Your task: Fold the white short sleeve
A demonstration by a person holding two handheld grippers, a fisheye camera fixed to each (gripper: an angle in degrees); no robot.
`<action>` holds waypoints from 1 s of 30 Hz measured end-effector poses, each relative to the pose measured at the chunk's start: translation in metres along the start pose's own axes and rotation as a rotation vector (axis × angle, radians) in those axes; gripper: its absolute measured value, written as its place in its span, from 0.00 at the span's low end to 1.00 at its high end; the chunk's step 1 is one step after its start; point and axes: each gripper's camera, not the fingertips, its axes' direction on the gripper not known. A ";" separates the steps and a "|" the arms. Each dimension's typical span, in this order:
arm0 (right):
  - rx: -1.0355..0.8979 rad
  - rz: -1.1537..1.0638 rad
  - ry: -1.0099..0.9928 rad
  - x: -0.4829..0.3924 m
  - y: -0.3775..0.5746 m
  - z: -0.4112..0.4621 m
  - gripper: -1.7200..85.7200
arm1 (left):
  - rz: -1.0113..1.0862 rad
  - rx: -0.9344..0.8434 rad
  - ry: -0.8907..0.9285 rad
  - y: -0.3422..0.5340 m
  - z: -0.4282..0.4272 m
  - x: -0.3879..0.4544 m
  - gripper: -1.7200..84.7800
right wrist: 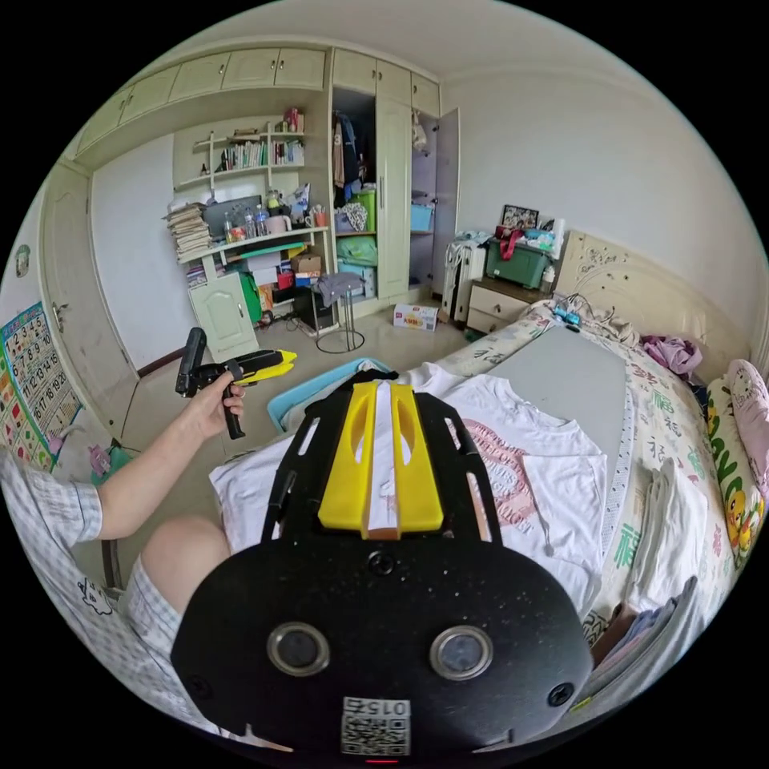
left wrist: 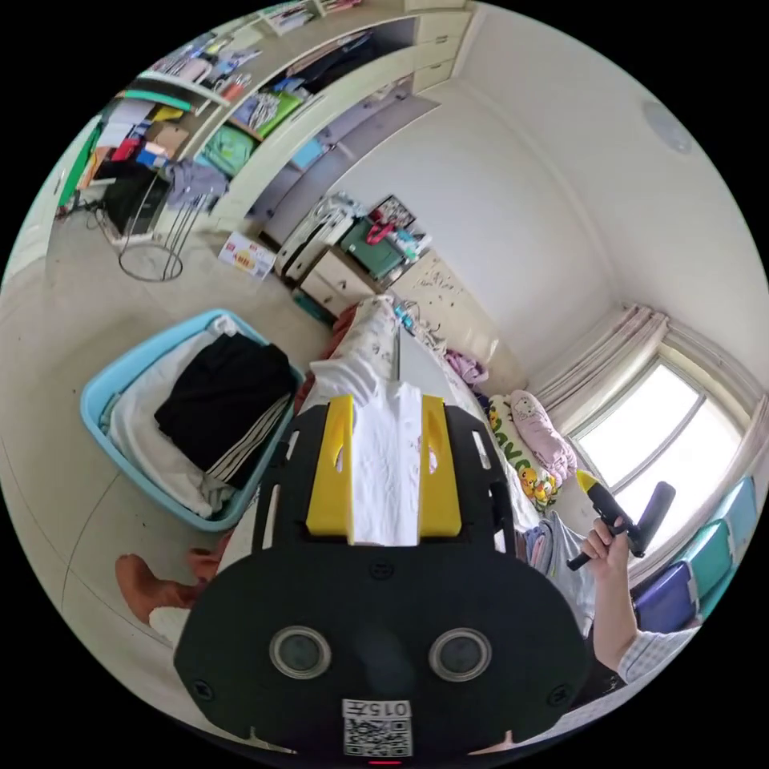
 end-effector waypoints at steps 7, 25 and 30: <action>-0.153 0.005 -0.078 0.067 -0.088 0.169 0.07 | -0.143 -0.185 0.008 -0.088 0.125 -0.068 0.16; -0.657 -0.154 -0.032 0.068 -0.254 0.619 0.13 | 0.133 -0.538 0.033 -0.196 0.205 -0.060 0.03; -0.838 -0.329 0.081 0.035 -0.251 0.683 0.14 | 0.142 -0.570 0.088 -0.207 0.207 -0.053 0.03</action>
